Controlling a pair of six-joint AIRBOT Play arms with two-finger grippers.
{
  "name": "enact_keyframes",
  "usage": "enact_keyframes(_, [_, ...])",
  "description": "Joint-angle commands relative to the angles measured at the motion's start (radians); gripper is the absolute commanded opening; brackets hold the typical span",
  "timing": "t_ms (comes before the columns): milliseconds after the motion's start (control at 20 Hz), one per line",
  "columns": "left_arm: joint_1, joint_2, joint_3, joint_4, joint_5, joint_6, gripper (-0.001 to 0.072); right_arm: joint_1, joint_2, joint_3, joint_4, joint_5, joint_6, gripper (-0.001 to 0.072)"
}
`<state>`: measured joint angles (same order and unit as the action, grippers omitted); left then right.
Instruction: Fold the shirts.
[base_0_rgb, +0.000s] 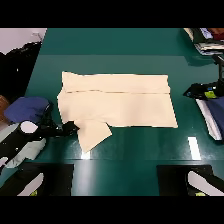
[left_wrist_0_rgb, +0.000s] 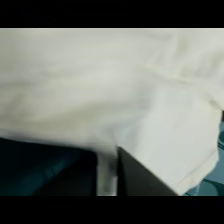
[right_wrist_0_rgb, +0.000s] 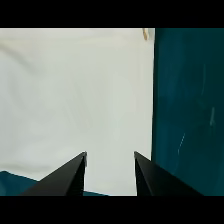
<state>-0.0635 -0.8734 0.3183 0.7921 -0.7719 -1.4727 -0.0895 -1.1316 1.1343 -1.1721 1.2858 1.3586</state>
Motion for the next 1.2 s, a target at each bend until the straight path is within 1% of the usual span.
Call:
enact_keyframes(0, [-0.037, 0.005, 0.025, -0.055, 0.009, -0.012, 0.0032, -0.059, 0.018, -0.003, -0.008, 0.097, 0.0, 0.0356])
enact_keyframes(100, [-0.037, 0.005, 0.072, -0.043, -0.058, -0.008, 0.0031, -0.129, 0.018, -0.053, -0.008, 0.109, 0.0, 0.0355])
enact_keyframes(150, [-0.037, 0.005, 0.099, -0.038, -0.09, 0.013, 0.0031, -0.167, 0.018, -0.104, -0.008, 0.106, 0.0, 0.0357])
enact_keyframes(200, [-0.037, 0.005, 0.121, -0.037, -0.117, 0.035, 0.0031, -0.201, 0.018, -0.162, -0.006, 0.101, 0.0, 0.0396])
enact_keyframes(250, [-0.037, 0.005, 0.14, -0.036, -0.137, 0.043, 0.0031, -0.237, 0.016, -0.231, -0.006, 0.089, 0.0, 0.0485])
enact_keyframes(400, [-0.037, 0.005, 0.166, -0.038, -0.141, 0.043, 0.0031, -0.283, -0.036, -0.381, 0.005, 0.05, -0.002, 0.0484])
enact_keyframes(450, [-0.037, 0.005, 0.166, -0.037, -0.142, 0.043, 0.0031, -0.282, -0.058, -0.409, 0.02, 0.029, -0.018, 0.0479])
enact_keyframes(500, [-0.037, 0.005, 0.166, -0.037, -0.145, 0.043, 0.0031, -0.282, -0.08, -0.431, 0.06, 0.0, -0.027, 0.0476])
enact_keyframes(550, [-0.037, 0.005, 0.166, -0.037, -0.146, 0.041, 0.0031, -0.282, -0.098, -0.445, 0.106, -0.029, -0.035, 0.0445])
enact_keyframes(600, [-0.037, 0.005, 0.166, -0.037, -0.146, 0.041, 0.0031, -0.282, -0.117, -0.455, 0.15, -0.05, -0.043, 0.0445])
enact_keyframes(750, [-0.037, 0.005, 0.166, -0.037, -0.145, 0.041, 0.0031, -0.28, -0.178, -0.445, 0.235, -0.038, -0.071, 0.0445])
enact_keyframes(900, [-0.037, 0.005, 0.166, -0.037, -0.148, 0.041, 0.0031, -0.279, -0.197, -0.437, 0.24, -0.014, -0.073, 0.0426])
enact_keyframes(950, [-0.037, 0.005, 0.166, -0.037, -0.15, 0.041, 0.0031, -0.279, -0.197, -0.437, 0.234, 0.002, -0.074, 0.0385])
enact_keyframes(1000, [-0.037, 0.005, 0.166, -0.036, -0.154, 0.041, 0.0031, -0.279, -0.197, -0.437, 0.229, 0.016, -0.09, 0.0257])
enact_keyframes(1050, [-0.037, 0.005, 0.166, -0.036, -0.156, 0.041, 0.0031, -0.28, -0.197, -0.437, 0.229, 0.026, -0.105, 0.0197])
enact_keyframes(1100, [-0.037, 0.005, 0.166, -0.036, -0.159, 0.041, 0.0031, -0.28, -0.196, -0.437, 0.229, 0.027, -0.112, 0.0179])
enact_keyframes(1150, [-0.037, 0.005, 0.166, -0.036, -0.162, 0.041, 0.0031, -0.28, -0.195, -0.437, 0.229, 0.03, -0.119, 0.0087])
